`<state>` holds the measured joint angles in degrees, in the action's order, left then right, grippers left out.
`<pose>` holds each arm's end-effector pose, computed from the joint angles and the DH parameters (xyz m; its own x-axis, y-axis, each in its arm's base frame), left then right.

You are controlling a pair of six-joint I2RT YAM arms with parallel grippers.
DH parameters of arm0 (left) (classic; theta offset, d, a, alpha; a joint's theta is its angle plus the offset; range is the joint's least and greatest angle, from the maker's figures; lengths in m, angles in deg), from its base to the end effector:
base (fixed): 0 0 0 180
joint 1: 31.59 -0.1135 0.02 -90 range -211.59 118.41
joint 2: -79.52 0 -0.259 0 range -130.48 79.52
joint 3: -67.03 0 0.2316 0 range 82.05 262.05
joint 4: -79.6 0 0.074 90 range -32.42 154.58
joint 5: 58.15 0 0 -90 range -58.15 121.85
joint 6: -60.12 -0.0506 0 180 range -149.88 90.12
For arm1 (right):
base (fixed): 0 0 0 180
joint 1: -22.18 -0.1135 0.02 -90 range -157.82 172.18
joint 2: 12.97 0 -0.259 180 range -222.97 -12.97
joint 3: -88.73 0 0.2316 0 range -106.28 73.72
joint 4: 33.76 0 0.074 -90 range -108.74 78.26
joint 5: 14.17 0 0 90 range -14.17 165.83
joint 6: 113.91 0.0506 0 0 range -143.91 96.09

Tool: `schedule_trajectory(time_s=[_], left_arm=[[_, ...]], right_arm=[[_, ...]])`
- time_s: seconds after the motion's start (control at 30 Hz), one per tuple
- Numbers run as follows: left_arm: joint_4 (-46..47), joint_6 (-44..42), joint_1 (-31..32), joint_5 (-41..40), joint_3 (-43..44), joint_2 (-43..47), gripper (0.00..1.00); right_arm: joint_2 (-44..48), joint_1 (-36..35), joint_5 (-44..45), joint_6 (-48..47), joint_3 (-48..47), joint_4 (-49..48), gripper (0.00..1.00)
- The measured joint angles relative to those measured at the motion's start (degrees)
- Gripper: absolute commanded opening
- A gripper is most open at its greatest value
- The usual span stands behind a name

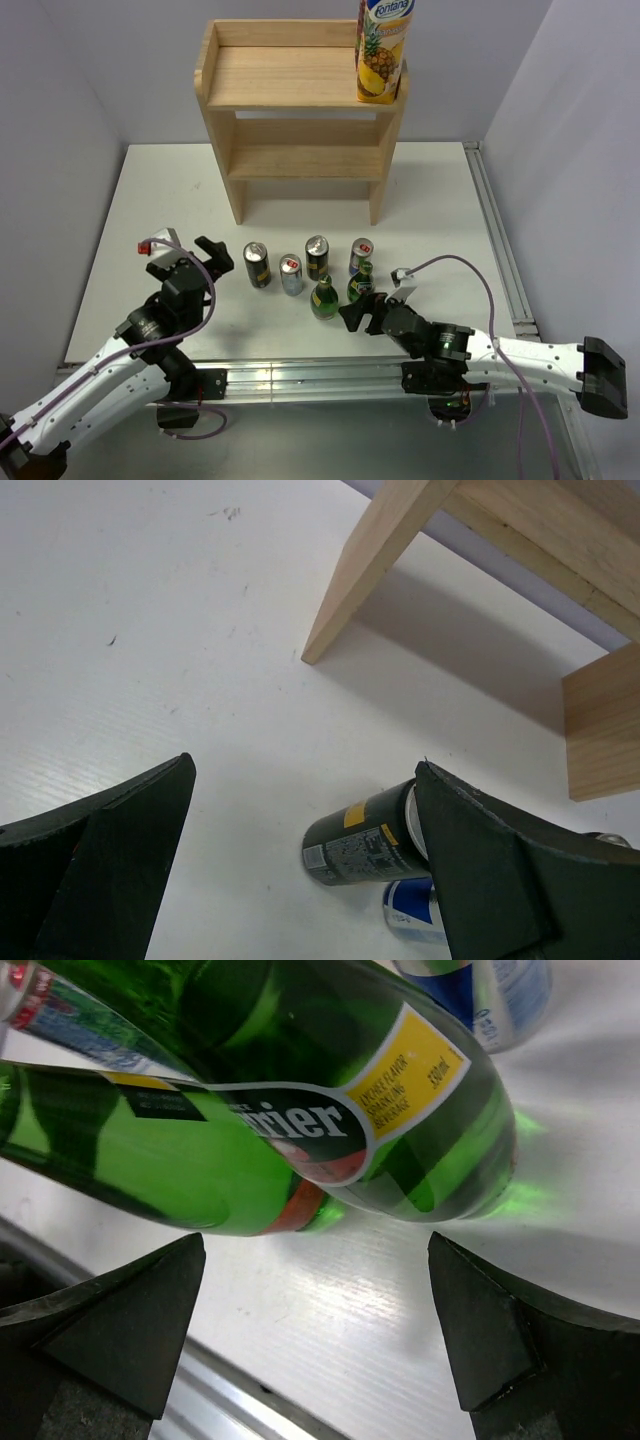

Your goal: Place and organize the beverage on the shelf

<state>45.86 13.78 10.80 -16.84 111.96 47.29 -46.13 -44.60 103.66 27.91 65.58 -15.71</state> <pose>0.1195 -0.0576 0.2640 -0.1416 -0.4878 -0.8614 -0.2357 0.8618 -0.4493 0.0753 0.1157 0.1591 -0.6258 0.3045 -0.7181 -0.2562 0.7894 0.5579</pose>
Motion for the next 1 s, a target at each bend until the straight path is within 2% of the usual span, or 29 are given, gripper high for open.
schedule_trajectory(time_s=[0.2,0.4,1.0], left_arm=[[0.35,0.09,0.9,-2.47,-1.88,3.76,0.99],[0.87,0.15,1.05,-3.28,-1.92,1.42,0.99],[3.43,-0.11,1.6,-3.72,-4.35,-1.36,0.99]], right_arm=[[-6.14,-3.45,11.23,2.47,-0.46,-0.09,1.0],[-11.1,-5.25,19.45,5.11,-3.15,2.29,1.0],[-36.06,-5.05,31.08,-5.68,-4.57,-23.41,1.0]])
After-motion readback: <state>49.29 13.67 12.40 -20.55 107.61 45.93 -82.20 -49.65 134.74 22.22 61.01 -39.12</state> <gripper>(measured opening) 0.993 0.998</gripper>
